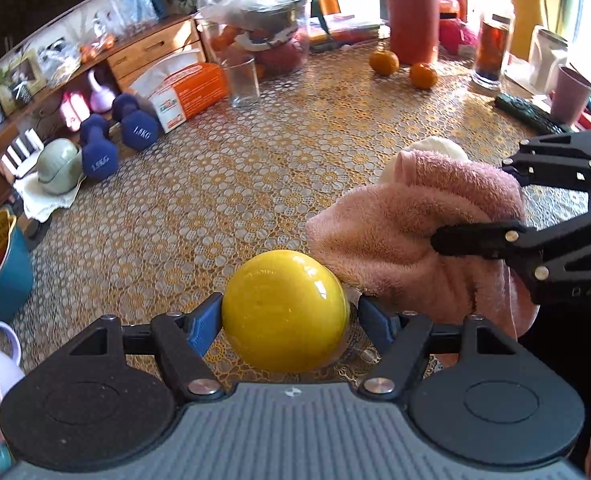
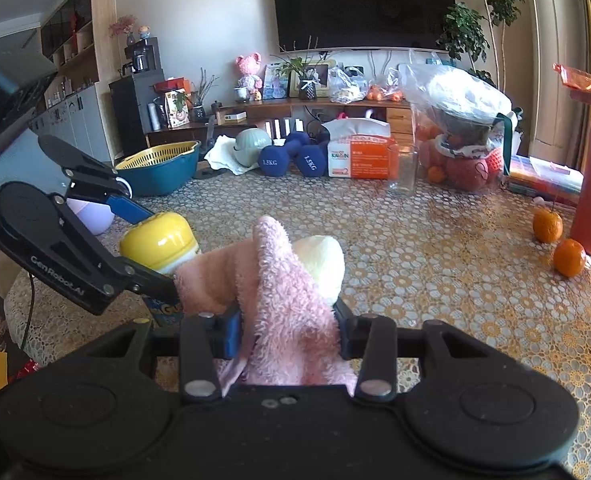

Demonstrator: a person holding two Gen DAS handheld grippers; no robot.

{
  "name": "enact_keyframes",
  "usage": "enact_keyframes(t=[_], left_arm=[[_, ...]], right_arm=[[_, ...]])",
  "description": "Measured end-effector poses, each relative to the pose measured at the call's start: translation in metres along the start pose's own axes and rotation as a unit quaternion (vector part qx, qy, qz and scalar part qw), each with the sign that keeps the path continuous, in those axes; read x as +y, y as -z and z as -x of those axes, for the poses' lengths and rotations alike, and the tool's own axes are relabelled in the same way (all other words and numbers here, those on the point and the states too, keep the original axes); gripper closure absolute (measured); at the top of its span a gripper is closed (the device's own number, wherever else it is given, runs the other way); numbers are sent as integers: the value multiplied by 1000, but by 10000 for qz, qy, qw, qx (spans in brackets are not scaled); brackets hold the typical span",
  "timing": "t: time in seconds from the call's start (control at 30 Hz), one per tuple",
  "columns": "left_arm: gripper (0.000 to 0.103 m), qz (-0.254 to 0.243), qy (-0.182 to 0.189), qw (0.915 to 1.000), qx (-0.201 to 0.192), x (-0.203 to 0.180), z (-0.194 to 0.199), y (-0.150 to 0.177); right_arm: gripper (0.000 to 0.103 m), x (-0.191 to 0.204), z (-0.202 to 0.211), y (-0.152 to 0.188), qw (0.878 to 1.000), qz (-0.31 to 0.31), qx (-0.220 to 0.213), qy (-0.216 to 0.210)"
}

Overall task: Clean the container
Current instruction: 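Wipe the bottle again with the towel in the right tool, pressing around it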

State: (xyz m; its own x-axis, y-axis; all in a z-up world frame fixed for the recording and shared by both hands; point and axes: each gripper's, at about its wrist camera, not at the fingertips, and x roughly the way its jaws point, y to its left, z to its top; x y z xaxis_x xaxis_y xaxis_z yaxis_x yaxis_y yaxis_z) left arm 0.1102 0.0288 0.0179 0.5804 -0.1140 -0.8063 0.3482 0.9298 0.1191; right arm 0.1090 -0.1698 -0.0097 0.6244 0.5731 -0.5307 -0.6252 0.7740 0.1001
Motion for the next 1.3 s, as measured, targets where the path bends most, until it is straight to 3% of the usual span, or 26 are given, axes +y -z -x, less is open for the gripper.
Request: enact_keyframes(t=[0.23,0.47,0.73,0.9,1.1,1.3], left_arm=[[30,1270,182,9917,-77,29,7,26],[31,1630,179,9864,-144,39,13,48],[31,1967,348,9796,-200,47,16,69],[31,2104,390,9766,-201,46,18,81],[31,1889,174,9814,-302,32,23,89],[31,1522,-112,9876,-362,16,26,87]], right_arm=[[61,31,-15,-17,9993,261,-53,-250],[60,51,-42,-17,9971,716,193,-195],[61,48,-60,-7,9935,967,595,70],[62,42,-47,-10,9941,943,515,156],[62,44,-15,-36,9959,794,183,-384],[62,66,-12,-44,9889,869,238,-1182]])
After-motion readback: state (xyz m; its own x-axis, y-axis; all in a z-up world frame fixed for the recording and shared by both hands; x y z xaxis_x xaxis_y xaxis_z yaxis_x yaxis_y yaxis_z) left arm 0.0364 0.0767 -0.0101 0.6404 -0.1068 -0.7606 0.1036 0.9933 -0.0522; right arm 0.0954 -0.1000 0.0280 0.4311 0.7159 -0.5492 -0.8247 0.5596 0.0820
